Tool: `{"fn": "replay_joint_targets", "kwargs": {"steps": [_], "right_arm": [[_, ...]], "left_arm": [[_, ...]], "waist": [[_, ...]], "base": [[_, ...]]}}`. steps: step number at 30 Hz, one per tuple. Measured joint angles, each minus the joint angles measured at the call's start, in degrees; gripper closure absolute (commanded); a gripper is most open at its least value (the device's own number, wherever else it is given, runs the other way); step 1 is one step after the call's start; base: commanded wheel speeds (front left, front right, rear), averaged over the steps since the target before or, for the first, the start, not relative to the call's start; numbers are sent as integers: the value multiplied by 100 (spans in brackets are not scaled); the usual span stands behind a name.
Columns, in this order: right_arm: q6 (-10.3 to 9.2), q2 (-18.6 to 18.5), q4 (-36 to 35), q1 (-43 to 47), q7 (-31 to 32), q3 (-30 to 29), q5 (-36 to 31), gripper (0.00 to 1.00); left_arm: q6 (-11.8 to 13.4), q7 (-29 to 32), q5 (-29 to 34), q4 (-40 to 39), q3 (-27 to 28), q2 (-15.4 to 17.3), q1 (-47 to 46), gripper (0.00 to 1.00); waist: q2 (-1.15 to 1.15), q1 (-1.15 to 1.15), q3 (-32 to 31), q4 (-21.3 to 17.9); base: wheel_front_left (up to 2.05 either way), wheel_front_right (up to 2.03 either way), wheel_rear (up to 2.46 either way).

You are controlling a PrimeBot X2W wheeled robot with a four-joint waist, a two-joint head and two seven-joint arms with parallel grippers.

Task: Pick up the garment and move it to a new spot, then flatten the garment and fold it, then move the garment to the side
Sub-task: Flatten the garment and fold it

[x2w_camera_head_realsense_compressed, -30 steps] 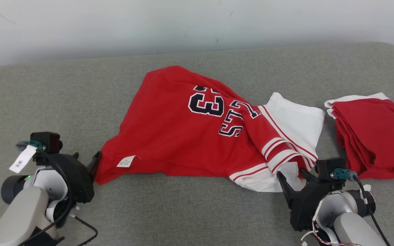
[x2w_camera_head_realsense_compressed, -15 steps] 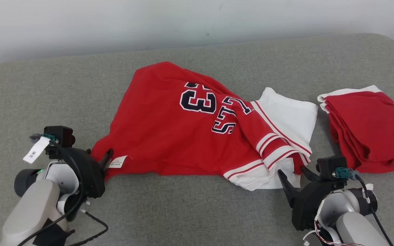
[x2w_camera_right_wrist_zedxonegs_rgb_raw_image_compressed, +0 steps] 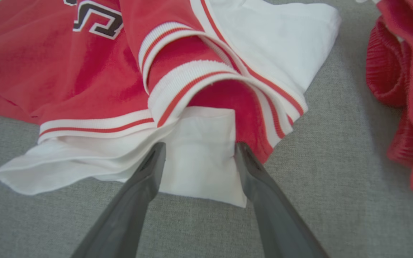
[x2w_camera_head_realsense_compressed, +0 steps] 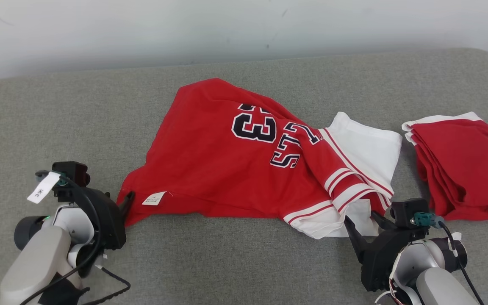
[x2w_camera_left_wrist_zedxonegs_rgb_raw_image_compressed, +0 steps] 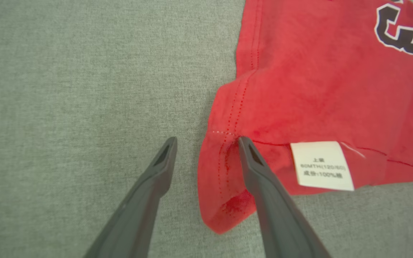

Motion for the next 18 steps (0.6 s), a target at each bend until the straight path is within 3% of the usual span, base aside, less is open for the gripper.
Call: {"fn": "replay_joint_targets", "kwargs": {"steps": [6,9,10,11,13,15,18], "right_arm": [[9,-3,-60,-1,55,44,-3,0],[9,-27,-76,1,58,38,-4,0],[9,-41,-82,1,79,34,-4,6],[9,-54,-86,2,99,32,-4,15],[9,-76,-86,7,104,29,-4,20],[9,-81,-86,8,108,27,-4,22],[-2,-86,-103,31,131,-5,-3,19]], "left_arm": [[0,16,-46,103,2,-3,-136,9],[-1,49,-48,160,-32,-46,-188,14],[-1,51,-49,174,-46,-67,-217,15],[-1,51,-49,178,-55,-88,-239,23],[-2,51,-52,196,-79,-130,-254,33],[-4,51,-53,230,-103,-157,-254,49],[-4,52,-59,285,-152,-179,-275,54]], "waist": [[0,0,22,-24],[0,0,45,-38],[0,0,49,-39],[0,0,51,-37],[0,0,53,-32],[0,0,50,-25],[0,0,41,1]], "base": [[0,0,0],[0,0,0],[0,0,0],[0,0,0],[0,0,0],[0,0,0],[0,0,0]]}}
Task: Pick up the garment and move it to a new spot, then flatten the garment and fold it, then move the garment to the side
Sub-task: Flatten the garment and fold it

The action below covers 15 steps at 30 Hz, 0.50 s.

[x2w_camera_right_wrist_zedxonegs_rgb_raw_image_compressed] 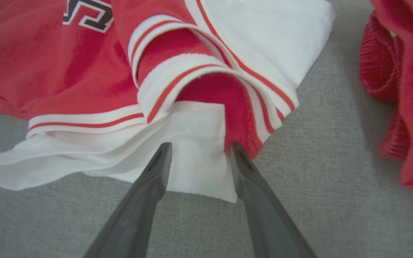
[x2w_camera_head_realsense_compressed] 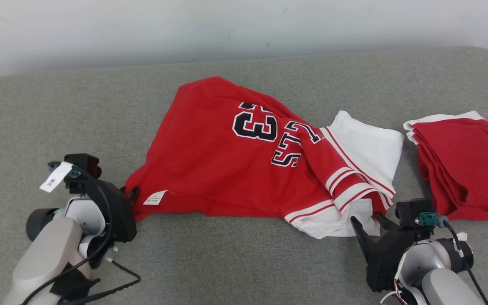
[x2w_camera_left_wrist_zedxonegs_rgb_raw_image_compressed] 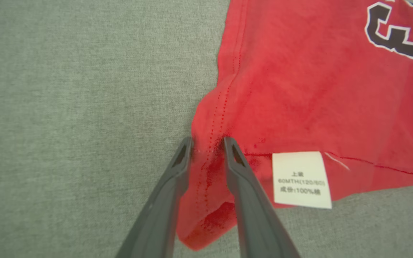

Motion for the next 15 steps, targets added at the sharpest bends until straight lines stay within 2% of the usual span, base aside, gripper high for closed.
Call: {"fn": "replay_joint_targets", "kwargs": {"steps": [2,4,8,9,11,15], "right_arm": [[-24,-31,-25,45,-18,-46,-2,10],[-67,-48,-53,39,-42,-90,-3,9],[-71,-51,-52,25,-81,-70,-45,11],[-73,-51,-52,22,-86,-73,-65,18],[-73,-51,-46,10,-87,-69,-77,45],[-123,-51,-27,-1,-108,-74,-79,51]], "left_arm": [[-1,5,0,16,-32,-54,-63,52],[-1,5,0,20,-54,-101,-114,45],[-2,-2,-33,91,-59,-98,-118,42],[-2,-2,-33,99,-65,-100,-118,42],[-2,-3,-34,113,-85,-107,-118,43],[-2,-12,-41,167,-115,-109,-119,48]], "waist": [[0,0,-4,35],[0,0,-3,74],[0,0,-5,125],[0,0,-5,131],[0,0,-5,143],[0,0,1,156]], "base": [[0,0,0],[0,0,0],[0,0,0],[0,0,0],[0,0,0],[0,0,0]]}}
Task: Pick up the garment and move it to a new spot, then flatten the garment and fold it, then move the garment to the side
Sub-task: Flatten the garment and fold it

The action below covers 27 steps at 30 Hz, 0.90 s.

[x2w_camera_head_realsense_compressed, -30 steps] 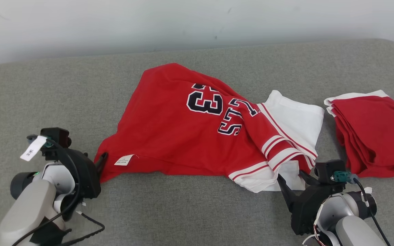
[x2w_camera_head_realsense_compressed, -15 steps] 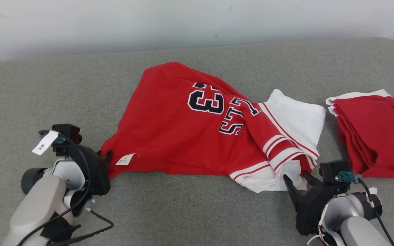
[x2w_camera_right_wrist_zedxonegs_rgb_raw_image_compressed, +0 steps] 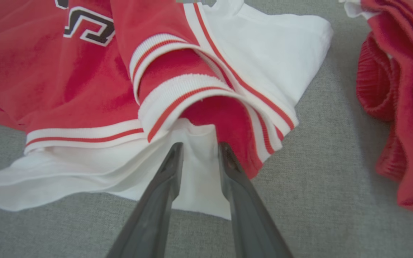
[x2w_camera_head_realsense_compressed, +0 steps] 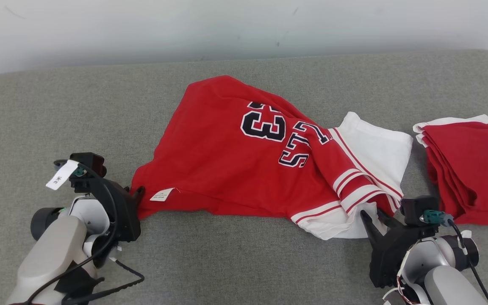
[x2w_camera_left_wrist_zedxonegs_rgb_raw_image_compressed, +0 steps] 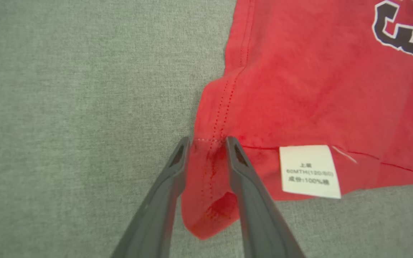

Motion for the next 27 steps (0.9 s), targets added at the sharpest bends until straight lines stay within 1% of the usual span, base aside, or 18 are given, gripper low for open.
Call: {"fn": "replay_joint_targets", "kwargs": {"steps": [9,13,15,17,18,19,20,21,27], "right_arm": [[-45,-1,44,-79,-31,3,-58,52],[-45,-1,56,-79,-35,4,-58,53],[-46,-1,63,-79,-36,4,-58,57],[-48,-1,68,-79,-36,4,-58,69],[-49,-1,69,-79,-36,5,-58,79],[-49,-1,71,-79,-36,7,-58,96],[-49,-1,74,-79,-36,8,-58,100],[-49,-1,78,-79,-37,10,-58,100],[-49,-19,93,-78,-89,-9,-58,100]], "left_arm": [[0,-68,-49,10,-99,-22,-96,48],[0,-97,-53,12,-155,-18,-96,53],[0,-98,-68,18,-186,-16,-97,54],[0,-99,-94,25,-201,-13,-97,56],[0,-101,-101,27,-208,-10,-97,61],[0,-115,-102,29,-215,-8,-97,76],[0,-140,-103,30,-222,-7,-98,87],[0,-143,-104,32,-230,-5,-102,100],[0,-238,-110,107,-250,-47,-182,100]], "waist": [[0,0,21,-29],[0,0,34,-51],[0,0,41,-59],[0,0,49,-65],[0,0,52,-67],[0,0,55,-67],[0,0,57,-68],[0,0,59,-67],[0,0,33,-39]], "base": [[0,0,0],[0,0,0],[0,0,0],[0,0,0],[0,0,0],[0,0,0],[0,0,0],[0,0,0],[0,0,0]]}}
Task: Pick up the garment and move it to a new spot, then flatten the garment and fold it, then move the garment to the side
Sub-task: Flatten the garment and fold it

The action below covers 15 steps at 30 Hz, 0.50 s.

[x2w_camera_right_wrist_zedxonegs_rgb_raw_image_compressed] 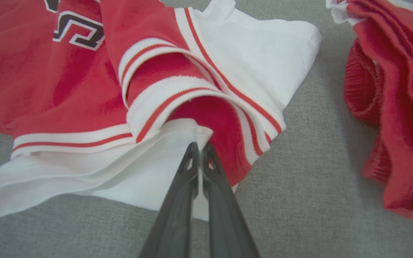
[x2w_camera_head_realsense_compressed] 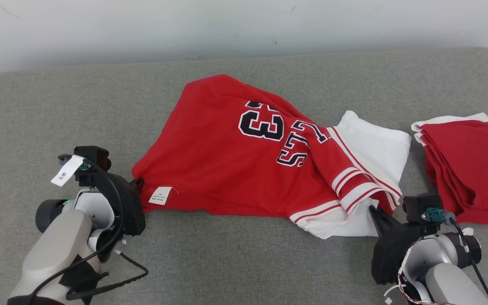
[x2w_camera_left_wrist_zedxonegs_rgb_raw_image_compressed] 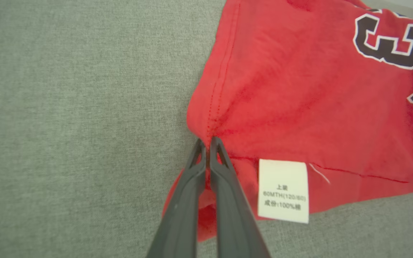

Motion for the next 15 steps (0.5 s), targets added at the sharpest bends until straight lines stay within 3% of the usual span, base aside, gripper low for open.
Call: {"fn": "replay_joint_targets", "kwargs": {"steps": [5,15], "right_arm": [[9,-23,-69,5,-125,-88,26,100],[409,-75,-769,131,-350,-514,736,100]], "left_arm": [[0,-178,-138,14,11,-41,-5,100],[0,-1125,-410,-313,430,-188,31,100]], "waist": [[0,0,-90,54],[0,0,-443,126]], "base": [[0,0,0],[0,0,0]]}}
